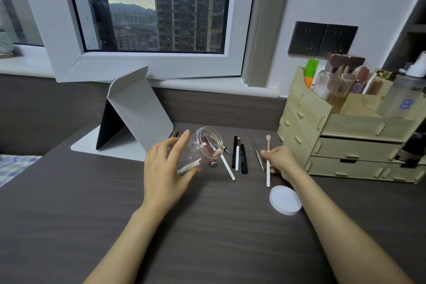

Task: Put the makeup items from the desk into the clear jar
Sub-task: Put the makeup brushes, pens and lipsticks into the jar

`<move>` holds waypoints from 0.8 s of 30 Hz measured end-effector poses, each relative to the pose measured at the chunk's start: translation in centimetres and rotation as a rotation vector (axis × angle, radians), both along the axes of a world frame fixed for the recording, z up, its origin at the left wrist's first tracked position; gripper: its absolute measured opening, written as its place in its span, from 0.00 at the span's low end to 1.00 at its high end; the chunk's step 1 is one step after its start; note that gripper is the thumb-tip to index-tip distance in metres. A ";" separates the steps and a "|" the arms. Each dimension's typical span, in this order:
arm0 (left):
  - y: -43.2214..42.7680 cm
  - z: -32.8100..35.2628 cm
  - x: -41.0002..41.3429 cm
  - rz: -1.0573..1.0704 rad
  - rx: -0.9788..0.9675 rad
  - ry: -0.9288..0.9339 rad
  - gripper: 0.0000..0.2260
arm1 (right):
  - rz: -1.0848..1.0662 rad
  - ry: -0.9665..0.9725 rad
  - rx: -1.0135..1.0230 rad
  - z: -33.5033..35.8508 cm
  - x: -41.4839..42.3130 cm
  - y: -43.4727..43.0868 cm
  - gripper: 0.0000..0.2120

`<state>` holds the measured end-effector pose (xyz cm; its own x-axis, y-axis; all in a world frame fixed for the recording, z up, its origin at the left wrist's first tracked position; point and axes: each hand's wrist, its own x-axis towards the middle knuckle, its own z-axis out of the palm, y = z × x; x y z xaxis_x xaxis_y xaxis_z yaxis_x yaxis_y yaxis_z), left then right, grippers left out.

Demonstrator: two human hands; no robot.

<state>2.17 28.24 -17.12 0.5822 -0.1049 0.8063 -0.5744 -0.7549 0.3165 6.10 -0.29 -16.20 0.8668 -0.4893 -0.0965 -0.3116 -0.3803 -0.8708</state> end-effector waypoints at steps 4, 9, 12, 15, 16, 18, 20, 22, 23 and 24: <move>-0.1 -0.1 0.1 0.001 0.009 0.009 0.34 | -0.076 -0.361 0.308 4.8 -3.4 0.6 0.14; -0.4 -0.1 0.0 -0.015 0.017 -0.012 0.35 | 0.238 -0.765 0.602 9.8 -9.7 5.8 0.06; -0.5 0.0 -0.2 -0.033 0.021 -0.033 0.33 | 0.390 -0.718 0.469 9.2 -11.0 8.9 0.06; -0.4 -0.1 -0.3 -0.043 0.004 -0.071 0.33 | 0.481 -0.605 0.328 7.8 -11.0 10.8 0.08; -0.4 -0.1 -0.3 -0.043 0.003 -0.079 0.35 | 0.491 -0.581 0.175 7.1 -10.9 11.2 0.06; -0.4 -0.2 -0.3 -0.039 0.014 -0.088 0.36 | 0.463 -0.581 -0.216 5.9 -10.6 11.7 0.06; -0.5 -0.3 -0.2 -0.037 0.012 -0.084 0.35 | 0.424 -0.635 -0.483 5.2 -10.5 11.9 0.13; -0.5 -0.3 -0.1 -0.036 0.005 -0.078 0.35 | 0.467 -0.645 -0.478 5.1 -10.6 12.0 0.16; -0.4 -0.3 -0.1 -0.036 0.005 -0.075 0.34 | 0.505 -0.633 -0.370 5.4 -10.6 11.9 0.16; -0.4 -0.2 -0.1 -0.032 0.006 -0.072 0.34 | 0.528 -0.622 -0.161 5.8 -10.5 11.7 0.15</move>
<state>2.05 27.85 -17.34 0.5192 -0.1275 0.8451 -0.6196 -0.7372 0.2695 -4.39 11.41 -10.44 0.8581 0.0302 0.5127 0.4634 -0.4758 -0.7476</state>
